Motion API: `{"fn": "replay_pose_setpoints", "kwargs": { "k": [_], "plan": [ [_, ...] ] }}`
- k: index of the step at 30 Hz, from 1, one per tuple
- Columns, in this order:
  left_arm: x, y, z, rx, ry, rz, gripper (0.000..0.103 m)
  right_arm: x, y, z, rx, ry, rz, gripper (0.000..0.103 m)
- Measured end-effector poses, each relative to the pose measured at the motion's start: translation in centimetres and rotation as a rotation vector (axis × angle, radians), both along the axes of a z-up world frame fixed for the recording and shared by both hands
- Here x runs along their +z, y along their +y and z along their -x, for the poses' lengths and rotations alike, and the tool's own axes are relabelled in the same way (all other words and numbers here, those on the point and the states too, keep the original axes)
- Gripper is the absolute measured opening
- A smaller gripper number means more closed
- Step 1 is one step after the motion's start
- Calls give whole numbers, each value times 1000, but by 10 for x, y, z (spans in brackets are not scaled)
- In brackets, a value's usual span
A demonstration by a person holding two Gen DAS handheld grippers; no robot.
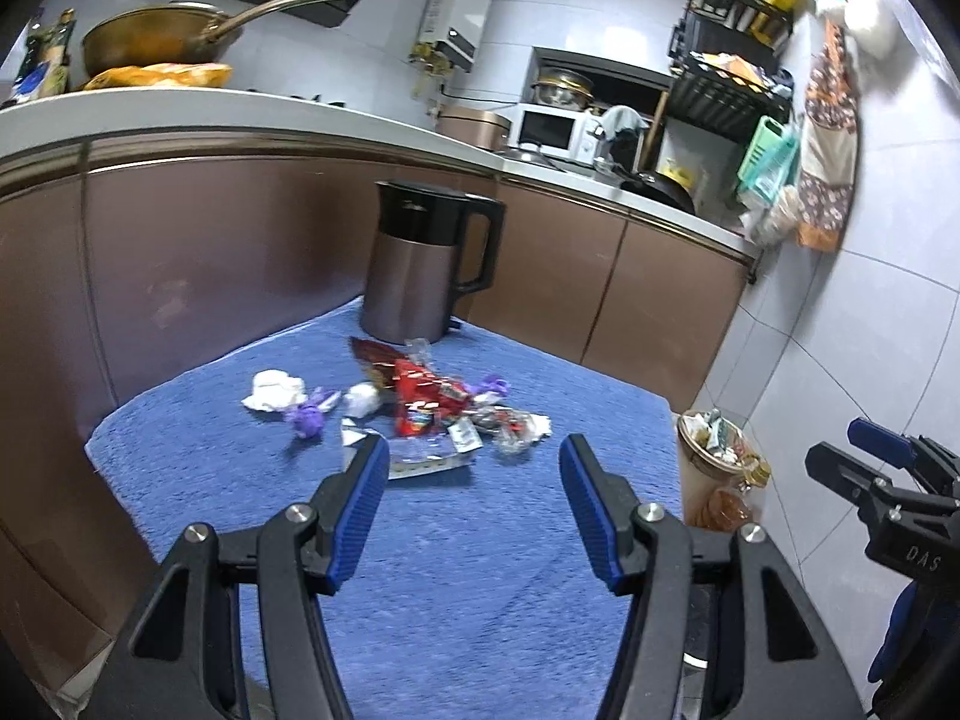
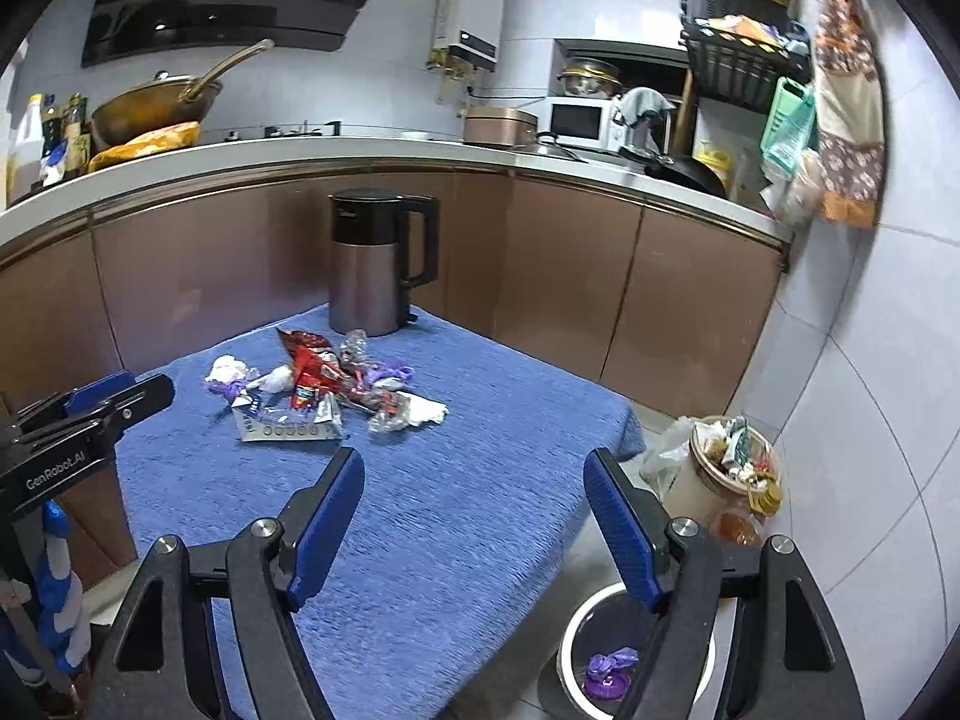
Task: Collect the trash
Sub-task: 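Move both open tools back over the trash on the towel, then grasp the blue-white carton with the left tool while the right tool grasps the clear wrapper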
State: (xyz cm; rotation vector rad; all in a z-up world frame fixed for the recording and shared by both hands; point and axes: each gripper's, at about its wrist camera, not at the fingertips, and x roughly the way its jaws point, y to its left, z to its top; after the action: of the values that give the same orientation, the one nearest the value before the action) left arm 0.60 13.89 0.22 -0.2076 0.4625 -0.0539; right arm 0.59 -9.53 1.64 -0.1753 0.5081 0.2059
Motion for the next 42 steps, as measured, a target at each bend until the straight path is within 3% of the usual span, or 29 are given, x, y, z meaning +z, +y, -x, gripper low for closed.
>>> {"fn": "replay_pose_setpoints", "kwargs": {
  "k": [18, 31, 35, 42],
  "plan": [
    [-35, 65, -12, 76, 71, 90, 57, -32, 53, -35, 101, 97, 39, 74],
    [-87, 106, -64, -42, 206, 231, 57, -71, 60, -97, 191, 228, 10, 74],
    [-88, 98, -95, -120, 219, 123, 57, -79, 62, -123, 219, 244, 6, 74],
    [-77, 56, -150, -367, 212, -235, 57, -93, 58, -164, 274, 283, -29, 74]
  ]
}}
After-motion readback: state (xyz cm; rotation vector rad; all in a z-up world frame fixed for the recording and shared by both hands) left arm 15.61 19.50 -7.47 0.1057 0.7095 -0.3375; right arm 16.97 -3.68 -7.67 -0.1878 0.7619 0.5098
